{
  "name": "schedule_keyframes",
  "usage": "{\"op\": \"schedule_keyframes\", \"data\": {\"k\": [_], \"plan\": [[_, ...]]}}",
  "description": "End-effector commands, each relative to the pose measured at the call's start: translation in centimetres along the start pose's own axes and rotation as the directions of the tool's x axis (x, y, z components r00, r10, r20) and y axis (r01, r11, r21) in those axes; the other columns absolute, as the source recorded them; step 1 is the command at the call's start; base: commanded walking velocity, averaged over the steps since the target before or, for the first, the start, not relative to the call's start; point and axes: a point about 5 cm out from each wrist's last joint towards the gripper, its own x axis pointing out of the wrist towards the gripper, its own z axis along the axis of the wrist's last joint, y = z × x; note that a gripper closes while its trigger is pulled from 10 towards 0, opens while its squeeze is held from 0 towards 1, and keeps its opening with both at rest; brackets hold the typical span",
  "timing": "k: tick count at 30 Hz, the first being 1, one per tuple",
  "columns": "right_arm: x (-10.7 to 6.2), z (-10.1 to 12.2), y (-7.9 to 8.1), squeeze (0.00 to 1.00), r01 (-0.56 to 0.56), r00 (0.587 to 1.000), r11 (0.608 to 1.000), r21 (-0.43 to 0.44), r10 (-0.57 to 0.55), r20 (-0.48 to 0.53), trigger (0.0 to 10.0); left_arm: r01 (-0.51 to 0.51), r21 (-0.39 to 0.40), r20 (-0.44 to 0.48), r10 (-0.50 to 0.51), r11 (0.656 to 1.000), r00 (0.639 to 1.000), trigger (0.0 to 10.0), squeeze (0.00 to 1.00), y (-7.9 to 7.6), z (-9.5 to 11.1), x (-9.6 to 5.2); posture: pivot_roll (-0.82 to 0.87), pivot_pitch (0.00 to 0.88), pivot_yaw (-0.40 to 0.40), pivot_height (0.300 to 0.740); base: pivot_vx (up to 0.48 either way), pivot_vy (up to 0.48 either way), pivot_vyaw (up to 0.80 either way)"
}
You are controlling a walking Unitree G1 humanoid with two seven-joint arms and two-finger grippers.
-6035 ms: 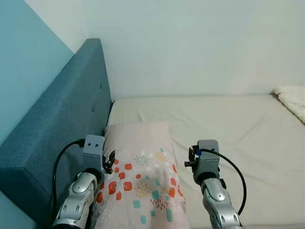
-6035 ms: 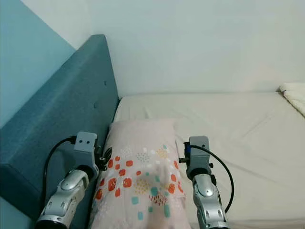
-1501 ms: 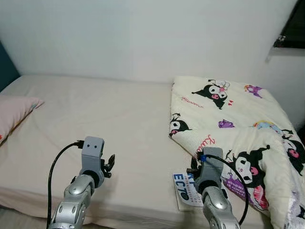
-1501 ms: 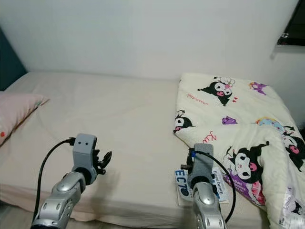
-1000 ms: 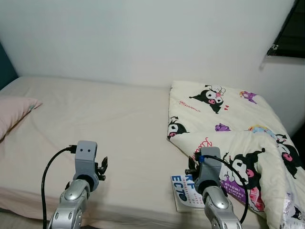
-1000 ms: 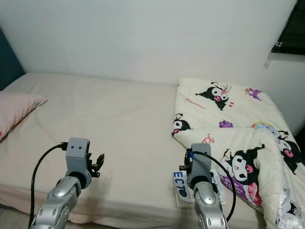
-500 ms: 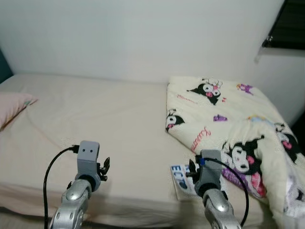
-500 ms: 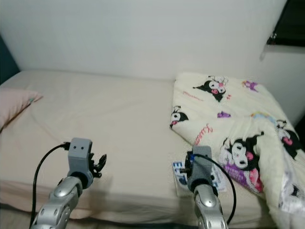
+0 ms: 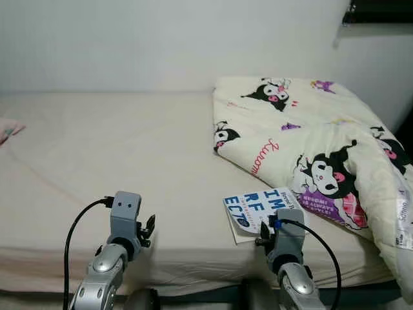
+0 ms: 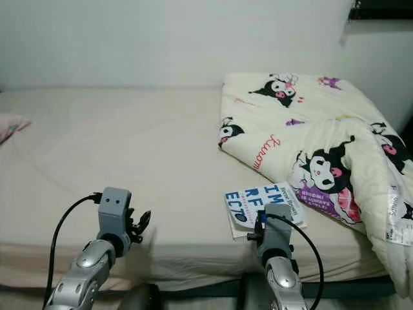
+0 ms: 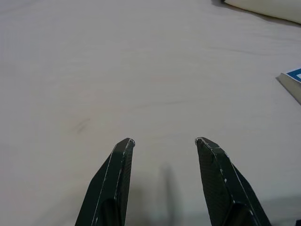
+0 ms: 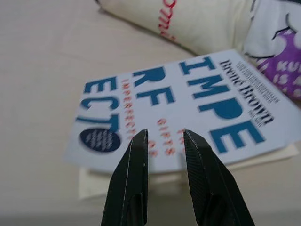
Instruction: Clean up the room
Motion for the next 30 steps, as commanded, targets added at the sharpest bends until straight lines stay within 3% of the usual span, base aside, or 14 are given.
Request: {"op": "schedule_keyframes", "data": {"k": [1,7,11,12,16,17,18,19,20,23,30], "plan": [[-0.1,-0.1,0.1,0.0,0.004,1.0,1.0,0.014,-0.004,-0.012,10.0,0.001,0.015,-0.006,-0.001,1.0,1.0,10.0,0.0,0.2,0.0,-0.2,0.0,0.089,-0.013,0.59,0.0,0.0,0.0],[-0.1,0.2,0.0,0.0,0.016,1.0,0.999,0.038,-0.017,0.017,10.0,0.019,0.012,0.011,-0.019,1.0,1.0,10.0,0.0,0.3,0.0,-0.7,0.01,0.108,-0.022,0.57,0.0,0.0,0.0],[-0.3,0.4,-0.2,0.0,0.043,0.998,0.99,0.137,-0.049,0.04,10.0,0.04,0.008,0.029,-0.04,0.999,0.999,10.0,0.0,0.5,0.2,-1.3,0.01,0.113,-0.024,0.57,0.0,0.0,0.0],[-0.5,0.0,-0.8,0.0,0.103,0.994,0.969,0.227,-0.11,0.017,10.0,0.054,0.0,0.043,-0.054,0.999,0.998,10.0,0.0,0.6,0.4,-1.5,0.01,0.113,-0.024,0.57,0.0,0.0,0.0],[-0.6,-0.5,-1.3,0.0,0.145,0.989,0.952,0.268,-0.149,-0.006,10.0,0.062,-0.002,0.053,-0.062,0.998,0.997,10.0,0.0,0.7,0.5,-1.6,0.02,0.115,-0.023,0.57,0.0,0.0,0.0],[-0.8,-0.6,-1.7,0.15,0.172,0.984,0.94,0.294,-0.176,-0.014,10.0,0.074,-0.001,0.063,-0.073,0.997,0.995,10.0,0.0,0.5,0.7,-1.8,0.02,0.116,-0.023,0.57,0.0,0.0,0.0],[-0.9,-0.9,-2.0,0.91,0.201,0.979,0.922,0.332,-0.205,-0.024,10.0,0.087,-0.002,0.073,-0.087,0.996,0.994,10.0,0.0,0.5,0.8,-1.9,0.02,0.117,-0.021,0.57,0.0,0.0,0.0],[-0.9,-0.9,-2.0,0.91,0.201,0.979,0.922,0.332,-0.205,-0.024,10.0,0.087,-0.002,0.073,-0.087,0.996,0.994,10.0,0.0,0.5,0.8,-1.9,0.02,0.117,-0.021,0.57,0.0,0.0,0.0],[-1.1,-1.1,-2.4,1.0,0.228,0.972,0.9,0.37,-0.233,-0.034,10.0,0.098,-0.003,0.082,-0.098,0.995,0.992,10.0,0.0,0.5,1.0,-2.0,0.02,0.117,-0.021,0.57,0.0,0.0,0.0],[-1.3,-1.3,-2.9,1.0,0.258,0.963,0.87,0.421,-0.266,-0.041,10.0,0.108,0.0,0.09,-0.107,0.994,0.99,10.0,0.0,0.6,1.3,-2.1,0.03,0.119,-0.017,0.57,0.0,0.0,0.0],[-1.4,-1.5,-2.8,1.0,0.256,0.963,0.856,0.448,-0.266,-0.042,10.0,0.105,0.011,0.09,-0.106,0.994,0.99,10.0,0.0,0.7,1.4,-2.1,0.03,0.116,-0.005,0.57,0.0,0.0,0.0]]}}
